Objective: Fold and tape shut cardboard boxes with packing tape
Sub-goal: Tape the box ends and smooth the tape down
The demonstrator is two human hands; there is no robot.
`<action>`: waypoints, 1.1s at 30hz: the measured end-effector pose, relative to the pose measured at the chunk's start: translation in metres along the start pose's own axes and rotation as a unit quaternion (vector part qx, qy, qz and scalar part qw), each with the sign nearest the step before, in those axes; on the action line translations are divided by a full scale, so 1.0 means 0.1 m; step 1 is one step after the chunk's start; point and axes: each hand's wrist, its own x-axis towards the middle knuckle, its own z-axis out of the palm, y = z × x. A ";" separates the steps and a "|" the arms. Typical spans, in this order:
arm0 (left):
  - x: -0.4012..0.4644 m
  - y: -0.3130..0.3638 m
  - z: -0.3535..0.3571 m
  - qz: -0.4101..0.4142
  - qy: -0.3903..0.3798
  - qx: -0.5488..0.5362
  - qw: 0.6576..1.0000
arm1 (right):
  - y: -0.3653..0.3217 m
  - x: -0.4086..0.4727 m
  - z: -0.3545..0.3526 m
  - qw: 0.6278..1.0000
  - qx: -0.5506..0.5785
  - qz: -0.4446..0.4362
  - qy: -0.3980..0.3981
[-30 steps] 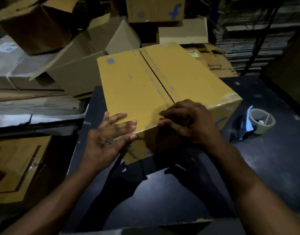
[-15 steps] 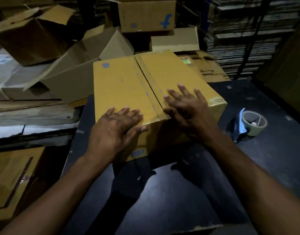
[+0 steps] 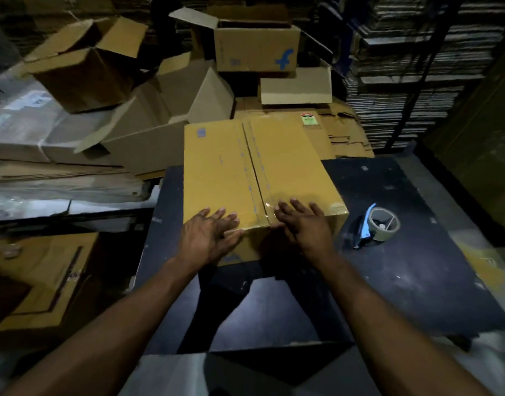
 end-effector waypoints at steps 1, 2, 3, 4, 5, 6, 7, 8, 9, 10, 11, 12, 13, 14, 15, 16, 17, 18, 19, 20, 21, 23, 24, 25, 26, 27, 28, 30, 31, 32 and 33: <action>-0.02 0.02 -0.06 -0.004 -0.008 0.003 1.000 | -0.06 -0.06 -0.02 1.000 0.003 0.006 -0.005; -0.05 0.03 -0.10 -0.005 -0.009 0.011 1.000 | -0.13 -0.12 -0.06 1.000 0.012 0.016 -0.015; -0.07 0.04 -0.13 -0.010 -0.004 0.019 1.000 | -0.20 -0.18 -0.09 0.999 0.025 0.026 -0.024; -0.08 0.05 -0.15 -0.012 0.008 0.028 0.999 | -0.25 -0.22 -0.13 0.998 0.040 0.037 -0.035; -0.07 0.04 -0.17 -0.017 0.015 0.032 0.999 | -0.29 -0.25 -0.17 0.997 0.056 0.047 -0.037; -0.03 0.03 -0.21 -0.028 0.016 0.025 0.999 | -0.30 -0.24 -0.22 0.995 0.077 0.056 -0.033; 0.04 0.03 -0.27 -0.056 0.012 0.003 0.998 | -0.29 -0.21 -0.28 0.993 0.102 0.060 -0.021; 0.14 0.00 -0.32 -0.085 0.015 -0.023 0.996 | -0.26 -0.15 -0.36 0.988 0.140 0.072 -0.010; 0.28 -0.05 -0.37 -0.114 0.024 -0.053 0.992 | -0.20 -0.05 -0.43 0.979 0.183 0.092 0.004; 0.41 -0.11 -0.40 -0.141 0.034 -0.089 0.985 | -0.14 0.04 -0.49 0.968 0.219 0.120 0.010; 0.56 -0.15 -0.47 -0.170 0.039 -0.118 0.978 | -0.06 0.15 -0.53 0.960 0.237 0.145 0.009; 0.74 -0.22 -0.51 -0.195 0.046 -0.137 0.970 | 0.02 0.30 -0.59 0.957 0.238 0.163 0.014; 0.93 -0.30 -0.54 -0.218 0.048 -0.155 0.962 | 0.12 0.46 -0.60 0.958 0.229 0.174 0.024; 1.09 -0.38 -0.53 -0.243 0.045 -0.177 0.953 | 0.23 0.61 -0.60 0.958 0.215 0.185 0.030; 1.26 -0.48 -0.50 -0.274 0.044 -0.203 0.939 | 0.35 0.78 -0.61 0.959 0.198 0.199 0.035; 1.39 -0.62 -0.42 -0.309 0.044 -0.225 0.923 | 0.48 0.92 -0.57 0.956 0.184 0.225 0.033; 1.50 -0.74 -0.35 -0.344 0.043 -0.233 0.909 | 0.60 1.03 -0.54 0.950 0.178 0.256 0.026; 1.60 -0.88 -0.26 -0.371 0.039 -0.235 0.897 | 0.69 1.14 -0.54 0.938 0.184 0.293 0.014; 1.69 -1.01 -0.14 -0.393 0.032 -0.239 0.887 | 0.79 1.25 -0.50 0.924 0.196 0.328 0.001; 1.75 -1.03 -0.12 -0.408 0.023 -0.253 0.877 | 0.86 1.34 -0.47 0.913 0.206 0.352 -0.014; 1.81 -1.04 -0.09 -0.418 0.015 -0.273 0.866 | 0.91 1.42 -0.44 0.902 0.222 0.369 -0.030; 1.91 -0.93 -0.12 -0.433 0.008 -0.298 0.850 | 0.96 1.54 -0.40 0.881 0.276 0.380 -0.056; 1.93 -0.91 -0.11 -0.444 0.011 -0.303 0.843 | 0.97 1.57 -0.37 0.874 0.301 0.376 -0.064; 1.94 -0.88 -0.09 -0.448 0.019 -0.308 0.839 | 0.98 1.58 -0.33 0.871 0.316 0.370 -0.062; 1.94 -0.90 -0.05 -0.449 0.021 -0.313 0.837 | 1.01 1.57 -0.25 0.872 0.322 0.364 -0.053; 1.95 -0.97 0.02 -0.446 0.024 -0.316 0.837 | 1.03 1.56 -0.21 0.873 0.327 0.358 -0.043; 1.93 -1.03 0.07 -0.447 0.025 -0.315 0.837 | 1.02 1.52 -0.22 0.871 0.338 0.356 -0.034; 1.85 -0.89 -0.11 -0.448 0.033 -0.316 0.836 | 1.00 1.44 -0.32 0.869 0.350 0.350 -0.021; 1.81 -0.77 -0.23 -0.446 0.036 -0.309 0.839 | 0.98 1.41 -0.42 0.871 0.349 0.345 -0.021; 1.77 -0.61 -0.41 -0.444 0.044 -0.295 0.845 | 0.93 1.36 -0.55 0.874 0.350 0.338 -0.020; 1.74 -0.46 -0.56 -0.446 0.064 -0.280 0.848 | 0.90 1.31 -0.69 0.874 0.359 0.328 -0.013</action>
